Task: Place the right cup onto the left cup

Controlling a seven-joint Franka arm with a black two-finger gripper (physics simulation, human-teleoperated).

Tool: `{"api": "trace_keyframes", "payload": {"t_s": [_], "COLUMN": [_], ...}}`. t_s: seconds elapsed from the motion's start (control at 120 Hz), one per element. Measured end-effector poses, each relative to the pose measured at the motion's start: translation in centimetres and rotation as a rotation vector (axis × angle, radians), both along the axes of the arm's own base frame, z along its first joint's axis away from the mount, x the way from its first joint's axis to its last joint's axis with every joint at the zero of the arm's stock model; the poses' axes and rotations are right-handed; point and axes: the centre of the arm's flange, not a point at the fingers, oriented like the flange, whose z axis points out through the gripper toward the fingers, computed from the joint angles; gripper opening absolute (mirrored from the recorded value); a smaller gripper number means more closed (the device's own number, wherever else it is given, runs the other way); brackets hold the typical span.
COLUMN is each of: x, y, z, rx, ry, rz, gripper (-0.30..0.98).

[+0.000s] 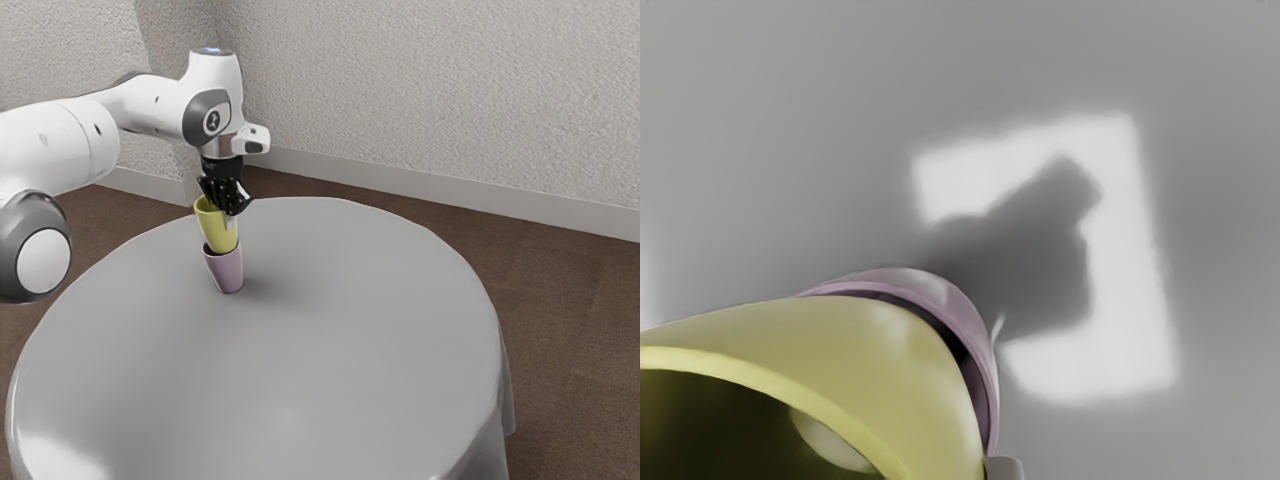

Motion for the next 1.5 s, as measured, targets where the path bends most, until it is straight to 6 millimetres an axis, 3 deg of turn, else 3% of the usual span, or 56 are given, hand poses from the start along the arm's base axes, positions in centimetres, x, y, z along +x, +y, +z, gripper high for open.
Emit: {"api": "trace_keyframes", "payload": {"t_s": [0.317,0.533,0.742,0.883,1.175,1.333,1.5], "x": [0.2,0.2,0.1,-0.5,-5.6,-8.0,-9.8], "y": [-0.1,-0.4,-0.5,-0.8,-2.1,-4.6,-5.6], "z": [-2.6,-3.4,-2.3,0.6,8.4,13.4,17.4], "rx": [-0.014,-0.054,-0.061,-0.060,-0.083,-0.094,-0.096], "ry": [0.025,0.034,0.017,-0.012,-0.062,-0.120,-0.154], "rz": [0.005,0.019,0.021,0.017,0.010,-0.024,-0.041], "gripper": [-0.07,0.36,0.57,0.62,0.67,0.68,0.68]}}
